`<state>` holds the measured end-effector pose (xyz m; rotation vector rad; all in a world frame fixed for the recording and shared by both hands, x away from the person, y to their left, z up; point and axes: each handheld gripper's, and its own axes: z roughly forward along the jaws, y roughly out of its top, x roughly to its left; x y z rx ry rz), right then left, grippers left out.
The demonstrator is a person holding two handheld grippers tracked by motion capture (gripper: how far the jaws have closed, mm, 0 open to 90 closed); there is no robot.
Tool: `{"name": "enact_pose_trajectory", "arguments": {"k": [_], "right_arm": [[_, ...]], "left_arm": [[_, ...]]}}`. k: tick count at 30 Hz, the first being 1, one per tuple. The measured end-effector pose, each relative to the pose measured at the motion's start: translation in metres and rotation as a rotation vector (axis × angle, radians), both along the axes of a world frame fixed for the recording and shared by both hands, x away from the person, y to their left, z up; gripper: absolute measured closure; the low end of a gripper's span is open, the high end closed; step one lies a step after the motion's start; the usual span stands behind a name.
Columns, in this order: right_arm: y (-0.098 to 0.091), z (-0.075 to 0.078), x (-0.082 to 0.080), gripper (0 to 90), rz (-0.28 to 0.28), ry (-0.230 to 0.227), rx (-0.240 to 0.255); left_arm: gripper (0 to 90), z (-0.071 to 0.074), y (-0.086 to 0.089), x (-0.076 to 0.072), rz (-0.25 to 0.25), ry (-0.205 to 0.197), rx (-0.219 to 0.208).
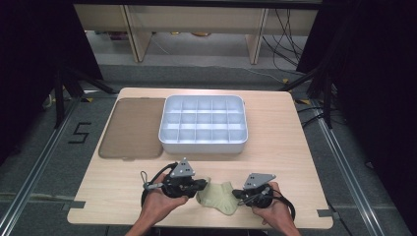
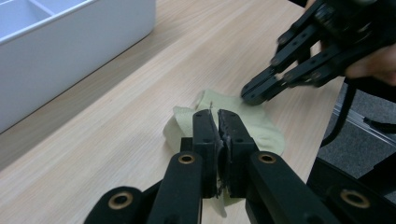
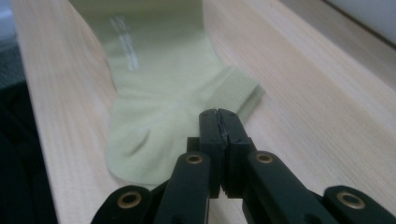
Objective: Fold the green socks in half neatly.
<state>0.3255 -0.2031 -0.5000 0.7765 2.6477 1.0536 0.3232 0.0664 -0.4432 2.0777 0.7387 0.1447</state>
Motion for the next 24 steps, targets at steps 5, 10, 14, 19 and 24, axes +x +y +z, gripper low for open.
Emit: {"name": "enact_pose_trajectory", "arguments": {"k": [5, 10, 14, 19, 24], "right_arm": [[-0.001, -0.002, 0.002, 89.6, 0.002, 0.002, 0.009], [-0.001, -0.004, 0.003, 89.6, -0.007, 0.001, 0.035], [-0.005, -0.001, 0.004, 88.3, -0.013, 0.019, 0.045], [-0.018, 0.009, 0.005, 88.3, -0.053, -0.007, 0.092], [-0.032, 0.014, 0.007, 88.2, -0.093, -0.031, 0.113]], "left_arm": [[86.2, 0.0, -0.02, 0.003, -0.024, 0.013, -0.019], [86.4, -0.002, -0.038, 0.007, -0.045, 0.001, -0.008], [86.5, -0.005, -0.048, 0.01, -0.059, 0.006, -0.009], [86.4, -0.01, -0.057, 0.012, -0.072, 0.012, -0.003], [85.9, -0.019, -0.069, 0.011, -0.078, 0.031, 0.019]]}}
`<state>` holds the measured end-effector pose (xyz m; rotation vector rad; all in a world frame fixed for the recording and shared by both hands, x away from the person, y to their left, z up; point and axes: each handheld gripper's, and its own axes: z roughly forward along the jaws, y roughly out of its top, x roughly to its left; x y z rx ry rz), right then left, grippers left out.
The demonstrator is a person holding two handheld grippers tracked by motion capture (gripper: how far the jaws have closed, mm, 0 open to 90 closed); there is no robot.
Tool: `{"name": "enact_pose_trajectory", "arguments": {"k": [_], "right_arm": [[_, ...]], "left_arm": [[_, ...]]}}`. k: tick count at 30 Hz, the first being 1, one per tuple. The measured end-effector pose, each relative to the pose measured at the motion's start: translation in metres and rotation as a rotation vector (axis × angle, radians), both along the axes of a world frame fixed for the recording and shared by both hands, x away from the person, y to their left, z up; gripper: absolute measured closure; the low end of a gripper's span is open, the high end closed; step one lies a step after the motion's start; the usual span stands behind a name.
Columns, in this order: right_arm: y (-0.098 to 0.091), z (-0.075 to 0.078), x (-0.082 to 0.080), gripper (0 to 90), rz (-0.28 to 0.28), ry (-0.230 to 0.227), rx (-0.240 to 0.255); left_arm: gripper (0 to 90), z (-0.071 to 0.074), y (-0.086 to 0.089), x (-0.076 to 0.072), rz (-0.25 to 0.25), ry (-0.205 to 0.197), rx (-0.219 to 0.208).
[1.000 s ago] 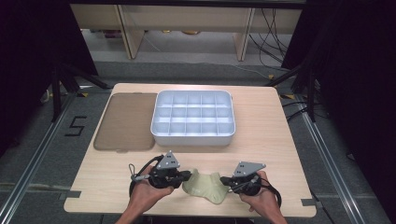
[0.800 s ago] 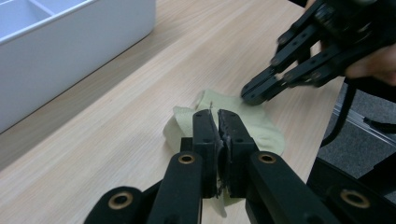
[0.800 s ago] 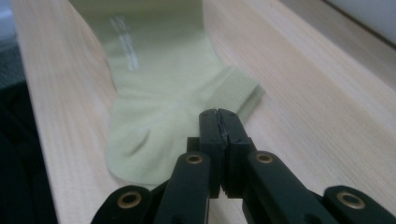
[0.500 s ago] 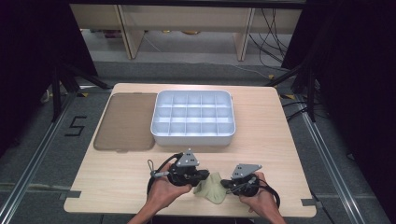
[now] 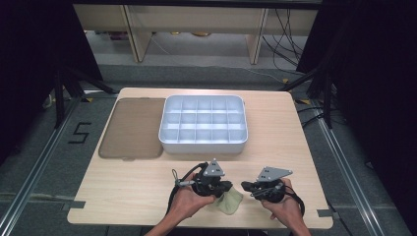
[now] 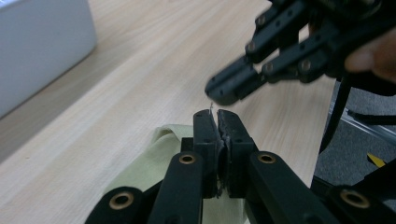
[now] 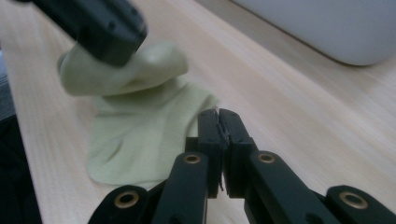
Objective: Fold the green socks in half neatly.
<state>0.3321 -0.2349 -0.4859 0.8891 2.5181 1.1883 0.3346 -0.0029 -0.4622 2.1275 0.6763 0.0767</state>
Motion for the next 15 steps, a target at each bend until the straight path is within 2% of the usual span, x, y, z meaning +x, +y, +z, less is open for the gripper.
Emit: {"name": "enact_pose_trajectory", "arguments": {"k": [1, 2, 6, 7, 8, 11, 12, 13, 14, 15], "right_arm": [[-0.002, 0.001, -0.003, 88.2, -0.037, 0.039, 0.01], [-0.005, 0.001, 0.0, 88.3, -0.031, 0.005, 0.006], [-0.013, 0.003, 0.001, 88.2, -0.05, -0.017, 0.003], [-0.014, 0.004, 0.001, 88.2, -0.051, -0.015, 0.007], [-0.016, 0.004, 0.001, 88.2, -0.054, -0.018, 0.008], [-0.018, 0.005, 0.001, 88.0, -0.062, -0.018, 0.005], [-0.019, 0.005, 0.0, 87.8, -0.084, -0.011, 0.019], [-0.021, 0.006, 0.0, 87.6, -0.084, -0.003, 0.02], [-0.022, 0.005, 0.002, 87.5, -0.072, -0.016, 0.02], [-0.023, 0.006, 0.001, 87.5, -0.085, -0.002, 0.022]], "left_arm": [[85.8, -0.002, -0.002, 0.0, -0.006, 0.0, 0.004], [85.7, -0.003, -0.005, 0.0, -0.013, -0.004, 0.013], [85.7, -0.008, -0.011, 0.002, -0.019, 0.006, 0.021], [85.7, -0.009, -0.013, 0.003, -0.013, 0.019, 0.019], [85.7, -0.011, -0.014, 0.004, -0.028, 0.014, 0.024], [85.6, -0.015, -0.017, 0.004, -0.024, 0.019, 0.038], [85.4, -0.02, -0.02, 0.005, -0.032, 0.032, 0.036], [84.9, -0.02, -0.02, 0.005, -0.032, 0.032, 0.036], [83.9, -0.022, -0.021, 0.005, -0.039, 0.037, 0.047], [82.5, -0.023, -0.022, 0.005, -0.041, 0.033, 0.036]]}}
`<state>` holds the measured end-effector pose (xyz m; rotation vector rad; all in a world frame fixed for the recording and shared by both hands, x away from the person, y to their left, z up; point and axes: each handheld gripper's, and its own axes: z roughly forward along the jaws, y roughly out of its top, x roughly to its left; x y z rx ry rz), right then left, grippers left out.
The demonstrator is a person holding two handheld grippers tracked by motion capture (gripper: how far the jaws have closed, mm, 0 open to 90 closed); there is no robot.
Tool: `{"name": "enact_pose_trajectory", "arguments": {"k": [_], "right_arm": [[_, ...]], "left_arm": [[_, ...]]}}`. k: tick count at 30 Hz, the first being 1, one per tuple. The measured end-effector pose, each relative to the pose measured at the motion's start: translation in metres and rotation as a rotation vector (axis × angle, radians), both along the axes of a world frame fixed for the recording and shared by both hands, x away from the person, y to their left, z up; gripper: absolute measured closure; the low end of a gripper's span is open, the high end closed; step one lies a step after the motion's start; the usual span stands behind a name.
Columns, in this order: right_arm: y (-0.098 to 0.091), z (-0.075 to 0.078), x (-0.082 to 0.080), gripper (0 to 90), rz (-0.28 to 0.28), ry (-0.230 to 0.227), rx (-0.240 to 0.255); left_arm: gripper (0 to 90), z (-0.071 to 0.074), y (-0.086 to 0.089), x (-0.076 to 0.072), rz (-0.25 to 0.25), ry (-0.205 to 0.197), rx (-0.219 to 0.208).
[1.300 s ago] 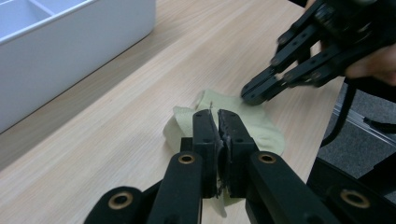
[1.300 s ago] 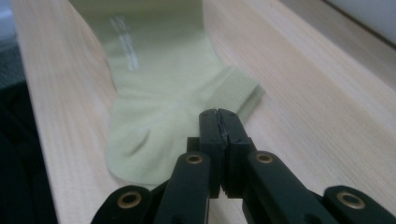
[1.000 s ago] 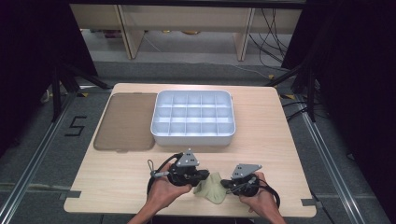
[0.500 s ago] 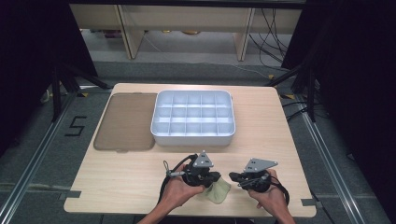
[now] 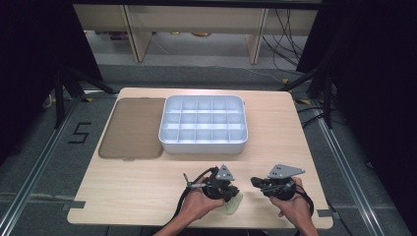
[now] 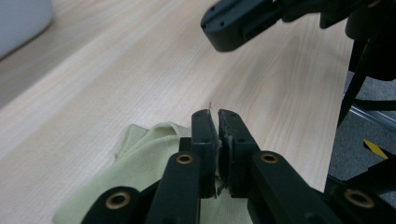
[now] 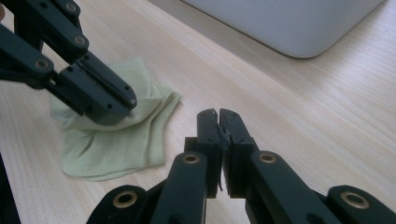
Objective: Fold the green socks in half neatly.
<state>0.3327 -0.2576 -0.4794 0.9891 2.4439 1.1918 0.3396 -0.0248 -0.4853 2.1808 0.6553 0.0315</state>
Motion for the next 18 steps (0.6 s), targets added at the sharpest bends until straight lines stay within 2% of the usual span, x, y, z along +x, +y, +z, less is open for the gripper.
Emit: {"name": "enact_pose_trajectory", "arguments": {"k": [2, 3, 4, 6, 7, 8, 9, 11, 12, 13, 14, 15, 16, 17, 18], "right_arm": [[-0.001, -0.001, 0.001, 87.4, 0.012, -0.009, -0.001], [0.0, 0.0, -0.002, 87.4, -0.024, 0.024, 0.006], [-0.002, -0.001, 0.001, 87.2, 0.003, -0.005, -0.001], [-0.003, -0.001, 0.001, 87.1, 0.001, -0.009, 0.0], [-0.002, -0.001, 0.001, 86.8, -0.007, -0.01, 0.007], [-0.002, -0.001, 0.001, 86.8, -0.007, -0.01, 0.007], [-0.002, 0.0, 0.0, 86.6, -0.006, -0.011, 0.009], [-0.001, 0.003, -0.002, 86.4, -0.013, -0.012, 0.004], [0.001, 0.004, -0.001, 86.3, 0.007, -0.022, 0.007], [0.002, 0.005, -0.002, 86.2, 0.001, -0.036, 0.002], [0.002, 0.005, -0.002, 86.2, 0.001, -0.036, 0.002], [0.005, 0.006, -0.004, 86.1, 0.012, -0.04, 0.008], [0.008, 0.007, -0.005, 85.9, 0.017, -0.03, 0.008], [0.011, 0.008, -0.005, 85.9, 0.023, -0.045, 0.01], [0.013, 0.009, -0.006, 85.8, 0.039, -0.04, 0.01]], "left_arm": [[80.3, -0.001, -0.001, 0.0, -0.007, 0.009, -0.01], [76.7, -0.001, -0.002, -0.001, 0.001, 0.028, -0.029], [69.6, 0.002, 0.0, -0.001, -0.011, 0.015, -0.045], [63.3, 0.005, 0.001, -0.002, -0.015, 0.013, -0.051], [60.4, 0.013, 0.007, -0.003, -0.011, 0.008, -0.082], [58.7, 0.013, 0.007, -0.003, -0.011, 0.008, -0.082], [58.1, 0.02, 0.016, -0.003, -0.012, 0.004, -0.119], [58.4, 0.027, 0.03, -0.003, 0.015, -0.01, -0.127], [60.2, 0.029, 0.037, -0.003, 0.021, -0.023, -0.125], [63.0, 0.029, 0.044, -0.003, 0.041, -0.024, -0.122], [65.5, 0.029, 0.044, -0.003, 0.041, -0.024, -0.122], [68.6, 0.025, 0.056, -0.002, 0.044, -0.034, -0.108], [70.9, 0.023, 0.062, -0.003, 0.047, -0.038, -0.09], [73.6, 0.019, 0.066, -0.003, 0.041, -0.042, -0.082], [75.5, 0.019, 0.066, -0.003, 0.041, -0.042, -0.082]]}}
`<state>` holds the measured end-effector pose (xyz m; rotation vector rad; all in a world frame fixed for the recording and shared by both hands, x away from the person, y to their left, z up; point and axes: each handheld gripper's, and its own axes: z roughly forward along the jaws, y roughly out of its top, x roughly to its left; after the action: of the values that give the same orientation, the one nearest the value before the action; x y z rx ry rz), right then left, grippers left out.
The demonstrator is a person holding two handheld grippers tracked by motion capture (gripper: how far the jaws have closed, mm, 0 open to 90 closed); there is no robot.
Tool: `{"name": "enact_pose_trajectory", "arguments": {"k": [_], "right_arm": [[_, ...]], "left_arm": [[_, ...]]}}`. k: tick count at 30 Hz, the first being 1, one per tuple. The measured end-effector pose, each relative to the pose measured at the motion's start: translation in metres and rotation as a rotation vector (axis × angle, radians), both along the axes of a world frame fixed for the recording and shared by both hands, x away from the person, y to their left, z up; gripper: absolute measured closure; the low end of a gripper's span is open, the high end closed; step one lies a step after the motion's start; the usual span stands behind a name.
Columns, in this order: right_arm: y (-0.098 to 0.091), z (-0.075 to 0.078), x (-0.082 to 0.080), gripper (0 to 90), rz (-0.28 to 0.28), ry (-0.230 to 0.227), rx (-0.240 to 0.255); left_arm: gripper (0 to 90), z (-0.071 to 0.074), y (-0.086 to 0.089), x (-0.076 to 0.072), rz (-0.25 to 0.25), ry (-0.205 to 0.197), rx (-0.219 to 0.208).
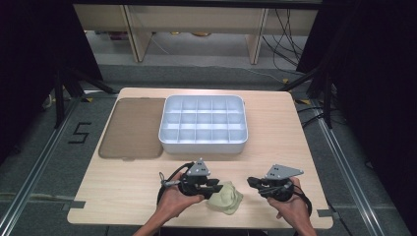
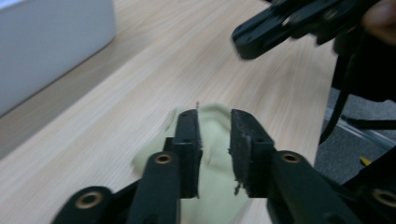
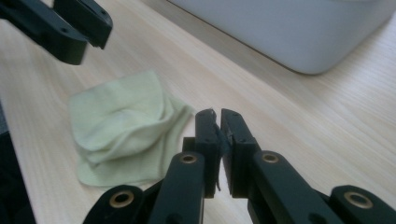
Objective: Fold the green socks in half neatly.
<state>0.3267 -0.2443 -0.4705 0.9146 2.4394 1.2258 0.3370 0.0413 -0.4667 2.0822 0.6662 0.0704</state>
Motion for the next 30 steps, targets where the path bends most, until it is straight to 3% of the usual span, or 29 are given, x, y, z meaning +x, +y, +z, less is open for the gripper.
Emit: {"name": "enact_pose_trajectory", "arguments": {"k": [1, 4, 6, 7, 8, 9, 12, 13, 18, 21, 22, 24, 25, 26, 27, 30], "right_arm": [[0.003, 0.001, -0.001, 85.9, 0.005, -0.005, 0.0], [0.008, 0.001, -0.002, 85.8, 0.023, -0.01, -0.006], [0.014, 0.001, -0.004, 85.5, 0.047, -0.014, -0.007], [0.016, 0.001, -0.005, 85.3, 0.043, 0.006, -0.006], [0.016, 0.001, -0.005, 85.3, 0.043, 0.006, -0.006], [0.018, 0.001, -0.006, 85.3, 0.061, -0.003, -0.012], [0.023, 0.001, -0.01, 85.2, 0.082, -0.003, -0.014], [0.026, 0.0, -0.011, 85.3, 0.088, 0.005, -0.01], [0.039, -0.002, -0.015, 85.0, 0.132, 0.01, -0.02], [0.051, -0.009, -0.019, 84.9, 0.166, 0.029, -0.041], [0.054, -0.011, -0.02, 84.8, 0.177, 0.04, -0.052], [0.056, -0.014, -0.022, 84.9, 0.183, 0.057, -0.062], [0.058, -0.017, -0.022, 85.1, 0.198, 0.055, -0.104], [0.058, -0.017, -0.022, 85.1, 0.198, 0.055, -0.104], [0.057, -0.023, -0.022, 85.3, 0.193, 0.078, -0.15], [0.053, -0.031, -0.021, 85.8, 0.181, 0.092, -0.154]], "left_arm": [[77.3, -0.009, 0.005, -0.002, 0.003, 0.002, 0.036], [81.3, -0.018, 0.006, -0.004, 0.001, 0.016, 0.07], [82.7, -0.03, -0.001, -0.008, -0.016, 0.024, 0.099], [83.2, -0.034, -0.005, -0.01, -0.021, 0.03, 0.118], [83.6, -0.034, -0.005, -0.01, -0.021, 0.03, 0.118], [84.0, -0.039, -0.012, -0.012, -0.037, 0.019, 0.152], [84.8, -0.04, -0.014, -0.012, -0.034, 0.023, 0.156], [84.8, -0.039, -0.014, -0.012, -0.04, 0.008, 0.177], [85.1, -0.039, -0.012, -0.013, -0.047, 0.01, 0.173], [85.2, -0.04, -0.012, -0.019, -0.022, 0.036, 0.157], [85.2, -0.038, -0.01, -0.02, -0.021, 0.027, 0.177], [85.2, -0.039, -0.01, -0.022, -0.015, 0.035, 0.167], [85.2, -0.04, -0.01, -0.024, 0.0, 0.035, 0.163], [85.2, -0.04, -0.01, -0.024, 0.0, 0.035, 0.163], [85.2, -0.04, -0.009, -0.024, -0.002, 0.037, 0.16], [85.2, -0.04, -0.009, -0.024, 0.001, 0.044, 0.153]]}}
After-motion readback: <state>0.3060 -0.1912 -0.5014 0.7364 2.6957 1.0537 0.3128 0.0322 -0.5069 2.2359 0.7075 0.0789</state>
